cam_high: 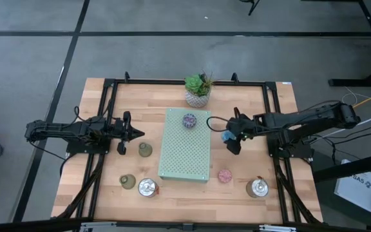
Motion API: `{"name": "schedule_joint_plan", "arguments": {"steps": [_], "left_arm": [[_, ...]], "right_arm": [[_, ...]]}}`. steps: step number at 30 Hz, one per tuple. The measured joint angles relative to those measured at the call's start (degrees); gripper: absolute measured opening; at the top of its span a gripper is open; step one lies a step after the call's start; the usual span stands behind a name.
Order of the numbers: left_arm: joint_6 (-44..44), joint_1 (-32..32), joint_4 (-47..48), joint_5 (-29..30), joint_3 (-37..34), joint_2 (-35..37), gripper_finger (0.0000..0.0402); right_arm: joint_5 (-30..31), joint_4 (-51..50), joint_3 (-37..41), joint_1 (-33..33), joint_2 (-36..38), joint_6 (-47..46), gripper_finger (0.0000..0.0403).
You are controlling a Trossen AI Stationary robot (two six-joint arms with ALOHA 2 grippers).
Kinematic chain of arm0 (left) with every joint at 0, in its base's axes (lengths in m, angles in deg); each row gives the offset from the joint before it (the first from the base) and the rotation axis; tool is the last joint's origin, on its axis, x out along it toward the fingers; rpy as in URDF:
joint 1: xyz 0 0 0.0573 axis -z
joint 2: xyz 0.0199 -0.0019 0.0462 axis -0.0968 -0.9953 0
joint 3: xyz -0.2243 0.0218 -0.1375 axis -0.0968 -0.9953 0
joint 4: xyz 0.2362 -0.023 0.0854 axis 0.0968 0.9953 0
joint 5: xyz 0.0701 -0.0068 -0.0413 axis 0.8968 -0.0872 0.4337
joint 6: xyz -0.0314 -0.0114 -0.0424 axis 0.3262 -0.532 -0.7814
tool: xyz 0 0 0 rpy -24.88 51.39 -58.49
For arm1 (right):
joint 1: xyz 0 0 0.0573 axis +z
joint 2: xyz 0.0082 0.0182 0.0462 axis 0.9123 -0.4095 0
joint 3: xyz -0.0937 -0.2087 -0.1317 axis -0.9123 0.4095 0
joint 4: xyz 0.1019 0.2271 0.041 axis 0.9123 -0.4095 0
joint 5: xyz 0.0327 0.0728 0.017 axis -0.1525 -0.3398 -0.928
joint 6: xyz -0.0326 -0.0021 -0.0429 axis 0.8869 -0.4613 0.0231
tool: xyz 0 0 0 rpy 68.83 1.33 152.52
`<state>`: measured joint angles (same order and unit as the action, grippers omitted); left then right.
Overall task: Pick & Place candle stick holders
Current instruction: Put the blue patterned scented candle on the shelf
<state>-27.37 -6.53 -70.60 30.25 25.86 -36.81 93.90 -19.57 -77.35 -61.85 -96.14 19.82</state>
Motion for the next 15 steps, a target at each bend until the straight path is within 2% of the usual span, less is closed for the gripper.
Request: {"name": "schedule_joint_plan", "arguments": {"steps": [15], "left_arm": [[0.00, 0.02, 0.00, 0.00, 0.00, 0.00, 0.0006]], "right_arm": [[1.77, -3.50, -8.39, -2.96, -0.17, 9.16, 0.0299]]}}
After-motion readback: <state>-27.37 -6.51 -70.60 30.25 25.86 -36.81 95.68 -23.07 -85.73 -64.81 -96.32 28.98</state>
